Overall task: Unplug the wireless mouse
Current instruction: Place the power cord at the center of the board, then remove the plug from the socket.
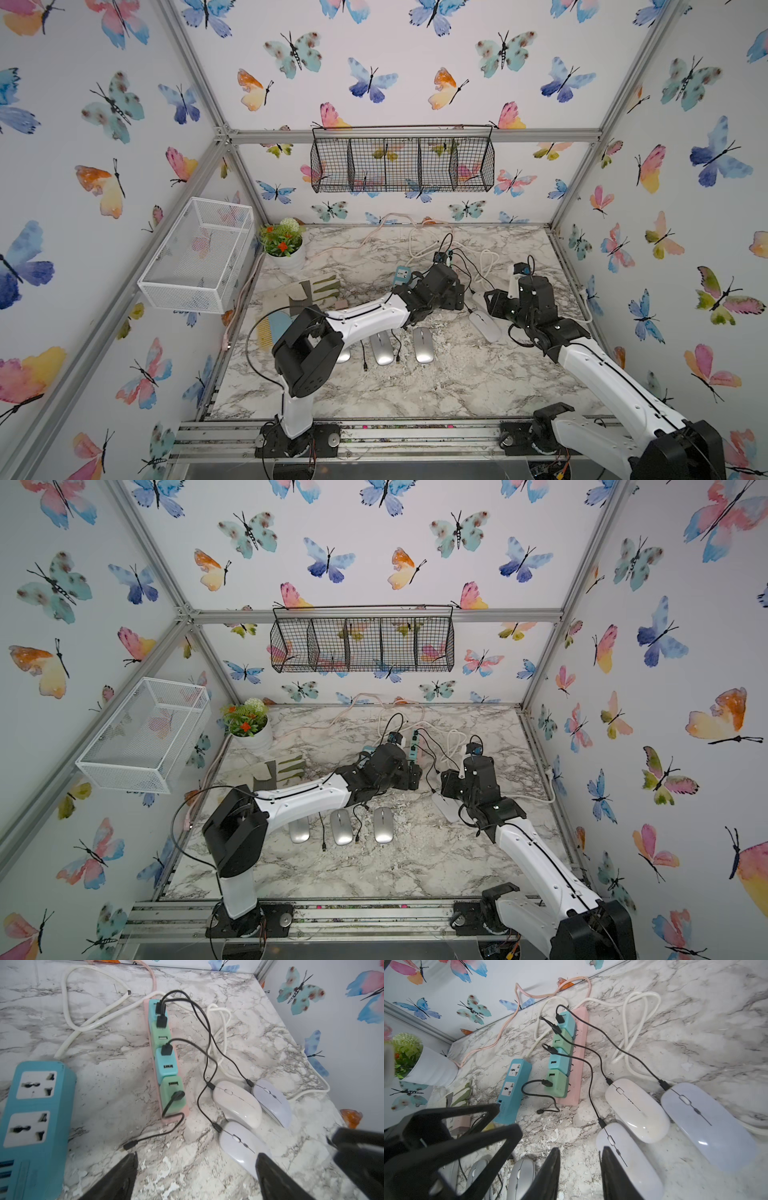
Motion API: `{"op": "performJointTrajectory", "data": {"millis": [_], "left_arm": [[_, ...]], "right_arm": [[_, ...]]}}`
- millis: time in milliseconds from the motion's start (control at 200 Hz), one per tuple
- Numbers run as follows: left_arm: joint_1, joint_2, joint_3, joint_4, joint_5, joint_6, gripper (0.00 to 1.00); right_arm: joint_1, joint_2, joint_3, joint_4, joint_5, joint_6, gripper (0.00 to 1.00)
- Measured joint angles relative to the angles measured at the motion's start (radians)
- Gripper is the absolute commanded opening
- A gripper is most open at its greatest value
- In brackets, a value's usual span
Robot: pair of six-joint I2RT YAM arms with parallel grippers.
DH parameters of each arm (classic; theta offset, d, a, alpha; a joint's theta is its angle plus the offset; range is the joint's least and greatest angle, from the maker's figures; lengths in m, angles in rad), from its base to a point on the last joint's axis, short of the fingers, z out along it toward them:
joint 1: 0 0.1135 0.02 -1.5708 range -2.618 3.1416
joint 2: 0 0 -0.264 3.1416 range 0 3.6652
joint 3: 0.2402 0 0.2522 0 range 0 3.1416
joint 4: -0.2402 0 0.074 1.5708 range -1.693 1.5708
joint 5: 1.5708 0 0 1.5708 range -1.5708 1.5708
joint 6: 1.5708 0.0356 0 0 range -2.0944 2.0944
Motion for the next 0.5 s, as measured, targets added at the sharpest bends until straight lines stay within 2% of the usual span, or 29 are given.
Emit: {"op": "performJointTrajectory", "data": {"millis": [215, 501], "left_arm": [[0.048, 0.21, 0.223, -0.163, -0.018, -0.008, 0.85], [0.065, 0.301, 0.357, -0.25, -0.019, 0.002, 0.8]], "right_arm": [[0.0, -0.063, -0.016, -0.06, 0.039, 0.0, 0.34], [0.0, -0.076, -0.046, -0.077, 0.047, 0.003, 0.33]]}}
